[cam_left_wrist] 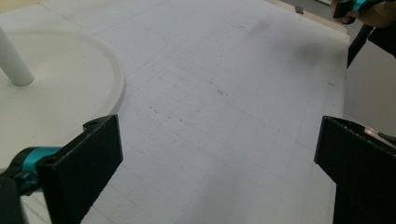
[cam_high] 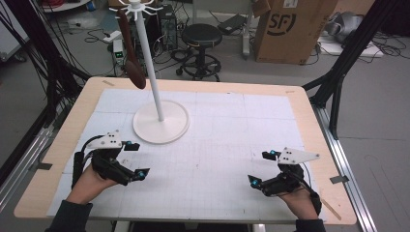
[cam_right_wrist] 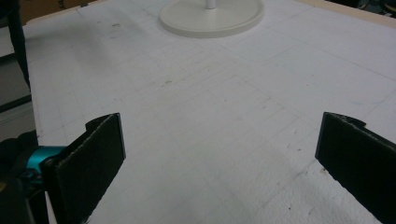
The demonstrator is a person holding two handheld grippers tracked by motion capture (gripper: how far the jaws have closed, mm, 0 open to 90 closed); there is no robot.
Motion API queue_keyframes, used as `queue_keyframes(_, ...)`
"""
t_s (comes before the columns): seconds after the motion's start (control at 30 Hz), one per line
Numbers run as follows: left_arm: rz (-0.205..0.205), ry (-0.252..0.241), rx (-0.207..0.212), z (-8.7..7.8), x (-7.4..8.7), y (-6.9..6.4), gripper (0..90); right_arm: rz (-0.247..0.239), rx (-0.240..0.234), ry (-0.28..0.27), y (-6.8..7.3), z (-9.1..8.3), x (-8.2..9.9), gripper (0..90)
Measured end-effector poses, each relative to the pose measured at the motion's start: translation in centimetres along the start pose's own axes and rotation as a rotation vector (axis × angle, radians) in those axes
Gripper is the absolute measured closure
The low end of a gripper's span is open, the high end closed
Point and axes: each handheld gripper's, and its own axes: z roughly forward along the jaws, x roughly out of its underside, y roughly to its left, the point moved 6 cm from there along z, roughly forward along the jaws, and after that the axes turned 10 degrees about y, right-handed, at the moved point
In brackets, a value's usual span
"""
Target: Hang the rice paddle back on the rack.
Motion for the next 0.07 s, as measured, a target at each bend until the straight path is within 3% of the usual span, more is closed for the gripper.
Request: queue_keyframes(0.07,0.005,0.001,0.0,-0.06,0.05,0.0,1.6,-0.004,-0.001,0.002,0.0,0.06,-0.06,0.3)
